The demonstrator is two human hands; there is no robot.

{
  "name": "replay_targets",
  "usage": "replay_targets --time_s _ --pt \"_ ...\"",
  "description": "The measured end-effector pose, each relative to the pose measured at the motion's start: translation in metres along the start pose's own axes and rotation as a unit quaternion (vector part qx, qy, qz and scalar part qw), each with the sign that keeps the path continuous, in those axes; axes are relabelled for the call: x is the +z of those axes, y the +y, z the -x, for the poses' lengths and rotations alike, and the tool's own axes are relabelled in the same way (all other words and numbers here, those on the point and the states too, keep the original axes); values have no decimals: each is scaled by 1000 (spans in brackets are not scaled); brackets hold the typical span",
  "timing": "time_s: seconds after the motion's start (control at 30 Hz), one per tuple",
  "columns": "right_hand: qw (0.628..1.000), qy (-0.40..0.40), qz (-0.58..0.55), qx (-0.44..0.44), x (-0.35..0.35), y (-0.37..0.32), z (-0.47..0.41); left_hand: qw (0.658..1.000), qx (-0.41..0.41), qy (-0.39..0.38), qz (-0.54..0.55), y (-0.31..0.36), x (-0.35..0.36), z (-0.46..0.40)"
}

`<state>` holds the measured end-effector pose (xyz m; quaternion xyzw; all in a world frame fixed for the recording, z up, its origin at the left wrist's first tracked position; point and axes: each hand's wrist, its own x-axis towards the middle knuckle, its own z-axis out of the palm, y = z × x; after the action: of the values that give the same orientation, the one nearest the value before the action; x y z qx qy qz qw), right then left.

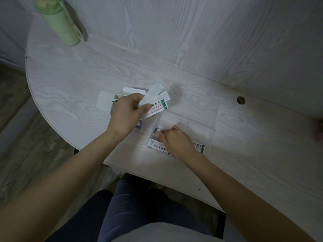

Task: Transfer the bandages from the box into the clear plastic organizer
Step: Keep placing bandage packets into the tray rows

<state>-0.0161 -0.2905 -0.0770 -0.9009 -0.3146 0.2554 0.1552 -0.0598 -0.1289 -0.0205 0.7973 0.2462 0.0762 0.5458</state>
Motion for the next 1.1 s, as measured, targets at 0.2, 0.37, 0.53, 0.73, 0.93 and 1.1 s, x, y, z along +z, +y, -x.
replay_targets --time_s 0.2,0.37,0.53,0.73,0.93,1.1 --pt "1000 21 -20 0 0 5 -2 1000 -3 -12 -3 1 -1 -1" --pt "999 -29 15 -24 0 5 -4 1000 -1 -18 -9 6 0 -1" --pt "993 47 -106 2 -15 5 -2 1000 -10 -25 -6 7 -2 0" --pt "871 67 -485 46 -73 -2 0 998 -18 -52 22 12 3 2" --pt "889 71 -449 54 -73 1 -3 997 -23 -65 47 10 6 3" --pt "881 64 -454 118 -53 15 6 994 -38 -47 95 7 0 6"
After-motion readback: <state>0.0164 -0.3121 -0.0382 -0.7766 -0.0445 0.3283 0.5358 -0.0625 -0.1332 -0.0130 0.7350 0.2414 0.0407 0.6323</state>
